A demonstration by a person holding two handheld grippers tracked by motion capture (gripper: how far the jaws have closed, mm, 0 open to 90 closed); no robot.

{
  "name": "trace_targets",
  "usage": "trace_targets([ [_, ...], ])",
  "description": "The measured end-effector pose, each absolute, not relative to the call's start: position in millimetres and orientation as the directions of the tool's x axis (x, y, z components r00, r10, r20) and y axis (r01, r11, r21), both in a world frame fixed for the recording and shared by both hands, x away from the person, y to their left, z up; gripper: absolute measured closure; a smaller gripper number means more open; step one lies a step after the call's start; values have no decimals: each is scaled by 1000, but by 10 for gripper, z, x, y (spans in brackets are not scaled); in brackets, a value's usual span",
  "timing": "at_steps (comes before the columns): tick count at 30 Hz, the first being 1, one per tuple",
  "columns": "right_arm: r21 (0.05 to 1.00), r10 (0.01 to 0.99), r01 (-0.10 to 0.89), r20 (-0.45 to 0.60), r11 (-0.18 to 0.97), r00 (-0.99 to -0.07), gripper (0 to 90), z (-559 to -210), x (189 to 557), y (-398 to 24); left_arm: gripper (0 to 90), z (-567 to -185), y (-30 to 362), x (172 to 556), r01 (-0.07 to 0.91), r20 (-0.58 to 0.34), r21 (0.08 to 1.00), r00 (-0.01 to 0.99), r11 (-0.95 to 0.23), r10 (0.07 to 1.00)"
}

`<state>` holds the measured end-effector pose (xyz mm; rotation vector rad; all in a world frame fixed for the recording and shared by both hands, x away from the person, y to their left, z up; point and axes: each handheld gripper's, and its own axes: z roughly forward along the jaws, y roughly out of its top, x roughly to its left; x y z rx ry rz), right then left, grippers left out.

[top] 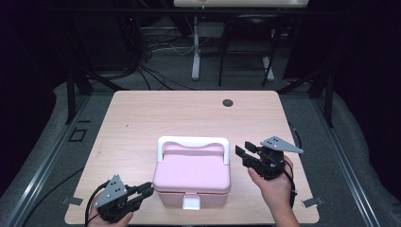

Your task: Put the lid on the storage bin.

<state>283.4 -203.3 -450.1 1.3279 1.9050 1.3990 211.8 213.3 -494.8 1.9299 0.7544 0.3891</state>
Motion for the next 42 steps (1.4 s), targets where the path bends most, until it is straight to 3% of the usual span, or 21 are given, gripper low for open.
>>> trace_targets([
  [42, 898, 880, 438, 190, 23, -436, 563, -4512, 2838, -2071, 761, -5030, 2180, 2157, 358, -70, 882, 741, -306, 667],
])
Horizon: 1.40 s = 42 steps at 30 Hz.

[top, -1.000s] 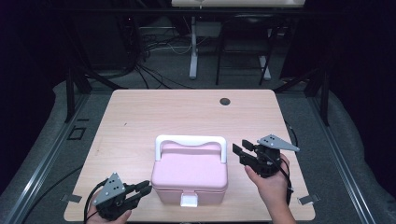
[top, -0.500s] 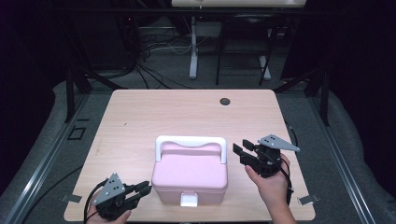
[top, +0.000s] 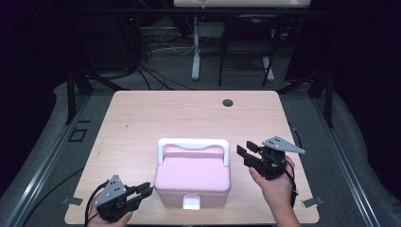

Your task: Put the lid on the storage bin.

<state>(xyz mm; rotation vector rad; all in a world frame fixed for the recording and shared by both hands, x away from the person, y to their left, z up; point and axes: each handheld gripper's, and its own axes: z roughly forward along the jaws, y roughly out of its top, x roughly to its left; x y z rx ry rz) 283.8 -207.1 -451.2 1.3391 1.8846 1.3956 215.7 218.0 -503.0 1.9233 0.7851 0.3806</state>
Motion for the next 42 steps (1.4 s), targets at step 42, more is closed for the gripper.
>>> trace_targets([
  [42, 897, 890, 441, 183, 22, -418, 561, -4540, 2834, -2108, 613, -5064, 2285, 2482, 412, -100, 873, 675, -261, 731],
])
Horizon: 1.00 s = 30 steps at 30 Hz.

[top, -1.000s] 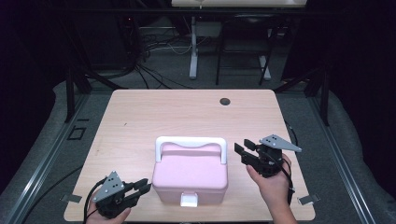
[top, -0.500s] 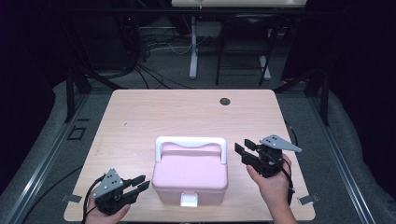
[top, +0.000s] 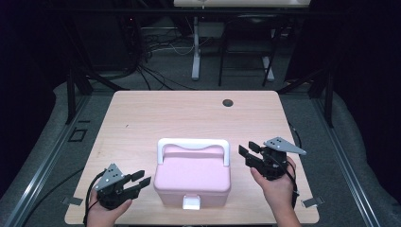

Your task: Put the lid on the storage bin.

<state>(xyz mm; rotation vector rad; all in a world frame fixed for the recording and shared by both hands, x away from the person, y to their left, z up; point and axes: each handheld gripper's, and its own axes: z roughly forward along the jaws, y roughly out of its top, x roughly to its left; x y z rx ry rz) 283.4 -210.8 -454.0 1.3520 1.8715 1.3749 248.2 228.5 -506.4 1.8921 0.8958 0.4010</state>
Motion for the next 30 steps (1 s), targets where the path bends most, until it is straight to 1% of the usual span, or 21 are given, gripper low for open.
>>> trace_targets([
  [7, 900, 893, 435, 170, 32, -416, 556, -4562, 2824, -2099, 580, -5039, 2288, 2589, 424, -110, 871, 661, -248, 742],
  [13, 899, 894, 436, 163, 40, -418, 546, -4599, 2824, -2076, 532, -5035, 2283, 2700, 425, -106, 872, 646, -241, 756],
  [30, 887, 906, 457, 143, 60, -398, 528, -4772, 2810, -2086, 512, -5069, 2348, 3005, 456, -110, 863, 592, -220, 798],
])
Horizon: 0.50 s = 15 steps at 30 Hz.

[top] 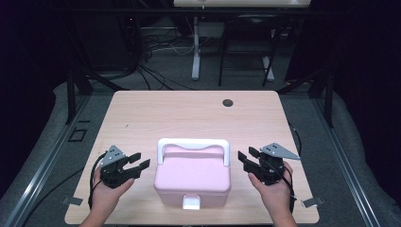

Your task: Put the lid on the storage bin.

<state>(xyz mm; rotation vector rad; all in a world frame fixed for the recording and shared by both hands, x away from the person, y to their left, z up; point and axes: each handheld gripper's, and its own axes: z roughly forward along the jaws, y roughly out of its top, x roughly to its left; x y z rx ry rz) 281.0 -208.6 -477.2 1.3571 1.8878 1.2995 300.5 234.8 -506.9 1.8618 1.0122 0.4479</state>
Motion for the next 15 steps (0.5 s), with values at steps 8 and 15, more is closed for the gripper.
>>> trace_targets([
  [8, 885, 915, 461, 131, 65, -381, 523, -4859, 2790, -2121, 511, -5131, 2394, 3159, 478, -128, 857, 560, -193, 819],
  [15, 878, 925, 474, 127, 63, -358, 519, -4970, 2802, -2177, 511, -5169, 2442, 3247, 499, -146, 850, 531, -169, 835],
])
